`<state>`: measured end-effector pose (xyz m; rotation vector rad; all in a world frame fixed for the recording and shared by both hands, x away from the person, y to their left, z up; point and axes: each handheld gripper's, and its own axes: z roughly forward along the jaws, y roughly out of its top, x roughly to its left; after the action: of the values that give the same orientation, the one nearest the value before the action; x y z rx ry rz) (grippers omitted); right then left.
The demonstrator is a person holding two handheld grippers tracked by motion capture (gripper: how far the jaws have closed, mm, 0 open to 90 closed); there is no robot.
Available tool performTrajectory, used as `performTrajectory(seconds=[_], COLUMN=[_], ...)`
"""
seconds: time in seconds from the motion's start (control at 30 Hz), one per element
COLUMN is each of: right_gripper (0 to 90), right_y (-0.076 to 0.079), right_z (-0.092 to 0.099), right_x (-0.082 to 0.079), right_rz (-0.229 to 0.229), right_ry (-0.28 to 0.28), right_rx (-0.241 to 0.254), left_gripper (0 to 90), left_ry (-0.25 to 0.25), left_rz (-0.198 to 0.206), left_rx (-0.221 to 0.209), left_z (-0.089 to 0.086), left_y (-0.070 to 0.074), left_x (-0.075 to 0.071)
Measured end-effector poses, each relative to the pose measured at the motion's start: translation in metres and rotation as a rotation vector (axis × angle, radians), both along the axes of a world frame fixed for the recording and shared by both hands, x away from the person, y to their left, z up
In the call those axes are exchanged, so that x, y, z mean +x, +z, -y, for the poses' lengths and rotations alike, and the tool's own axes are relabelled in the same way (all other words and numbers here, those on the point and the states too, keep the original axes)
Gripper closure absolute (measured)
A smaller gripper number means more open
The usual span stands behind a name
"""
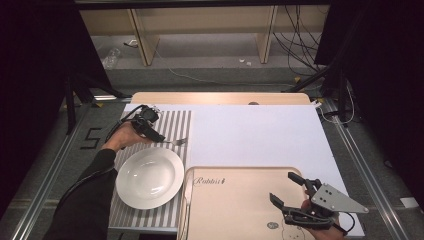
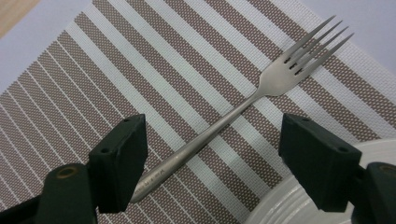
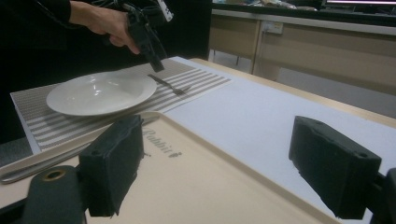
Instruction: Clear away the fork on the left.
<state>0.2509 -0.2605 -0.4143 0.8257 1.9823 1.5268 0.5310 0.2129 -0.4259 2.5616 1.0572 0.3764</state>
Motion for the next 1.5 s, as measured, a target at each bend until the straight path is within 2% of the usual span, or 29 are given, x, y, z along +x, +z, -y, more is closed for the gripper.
performTrajectory(seconds=[0.2,0.3,0.47,0.7,0.77,0.83,0.93,1.03,1.17,1.27,1.4,1.5], right_gripper=[18.6,18.6,18.6,18.7,18.7,18.7,18.7,18.7,18.8,18.8,18.9,19.0], right_y=[0.000,0.000,0.000,0.000,0.000,0.000,0.000,0.000,0.000,0.000,0.000,0.000], right_z=[0.000,-0.001,0.000,-0.002,-0.002,-0.001,-0.001,-0.001,-0.001,-0.001,-0.001,-0.001], right_x=[0.000,0.000,0.000,0.000,0.000,0.000,0.000,0.000,0.000,0.000,0.000,-0.001], right_rz=[-0.004,0.000,-0.006,0.001,0.000,-0.001,-0.002,-0.001,0.000,-0.001,-0.002,-0.003], right_ry=[0.008,0.008,0.007,0.012,0.011,0.010,0.009,0.010,0.011,0.011,0.012,0.012], right_rx=[0.005,0.005,0.006,0.005,0.005,0.004,0.004,0.006,0.005,0.003,0.004,0.004], left_gripper=[24.4,24.8,26.1,28.0,30.1,34.8,36.7,40.1,43.0,44.9,48.0,51.9], left_ry=[0.000,-0.015,-0.014,-0.024,-0.030,-0.038,-0.050,-0.039,-0.041,-0.040,-0.037,-0.031], left_rz=[-0.019,-0.034,-0.046,-0.083,-0.085,-0.079,-0.095,-0.112,-0.123,-0.146,-0.169,-0.185], left_rx=[0.014,0.044,0.047,0.075,0.087,0.118,0.123,0.137,0.124,0.124,0.106,0.077], left_z=[0.002,0.003,0.003,0.005,0.006,0.008,0.009,0.008,0.008,0.008,0.007,0.004], left_y=[-0.012,-0.019,-0.022,-0.027,-0.030,-0.032,-0.033,-0.035,-0.035,-0.035,-0.035,-0.036], left_x=[0.006,0.008,0.011,0.016,0.016,0.015,0.015,0.018,0.019,0.022,0.024,0.024])
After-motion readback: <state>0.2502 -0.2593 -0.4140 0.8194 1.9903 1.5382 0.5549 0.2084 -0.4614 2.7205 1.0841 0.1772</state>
